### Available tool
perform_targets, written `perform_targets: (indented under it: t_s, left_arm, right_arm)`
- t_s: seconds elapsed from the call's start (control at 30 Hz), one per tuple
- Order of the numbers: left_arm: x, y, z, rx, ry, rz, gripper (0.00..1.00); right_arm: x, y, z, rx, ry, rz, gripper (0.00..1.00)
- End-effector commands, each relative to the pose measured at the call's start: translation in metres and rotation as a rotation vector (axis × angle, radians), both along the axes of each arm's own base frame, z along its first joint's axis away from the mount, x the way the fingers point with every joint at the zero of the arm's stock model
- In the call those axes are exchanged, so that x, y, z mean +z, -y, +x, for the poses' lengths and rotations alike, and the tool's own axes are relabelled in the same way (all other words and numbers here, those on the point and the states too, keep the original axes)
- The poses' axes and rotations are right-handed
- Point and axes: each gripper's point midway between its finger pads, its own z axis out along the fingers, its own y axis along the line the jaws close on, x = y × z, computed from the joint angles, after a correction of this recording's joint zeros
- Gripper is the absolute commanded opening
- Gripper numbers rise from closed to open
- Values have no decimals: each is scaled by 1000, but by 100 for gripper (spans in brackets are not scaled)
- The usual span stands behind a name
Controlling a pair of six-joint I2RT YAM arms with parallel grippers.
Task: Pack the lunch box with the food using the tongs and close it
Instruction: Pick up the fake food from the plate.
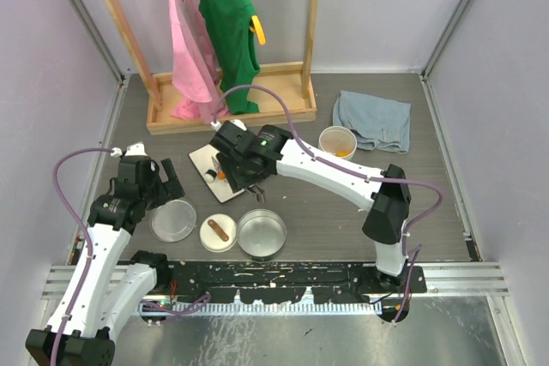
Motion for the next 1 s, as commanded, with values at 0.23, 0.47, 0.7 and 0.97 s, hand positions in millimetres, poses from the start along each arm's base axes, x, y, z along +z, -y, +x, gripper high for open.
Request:
perform_targets:
  t_s: [0.23,0.47,0.7,0.97]
  left_arm:
    - [13,-3,9,22,67,2,100]
    - [14,-3,10,23,68,3,100]
    - [14,-3,10,22,68,1,100]
    - [14,-3,10,23,69,2,100]
  right_arm:
    - [1,-51,1,133,1,76,54]
    - [-17,-61,6,151,-15,45,56]
    - [-33,-63,10,160,-23,-2,56]
    - [-41,-67,11,159,-31,-12,55]
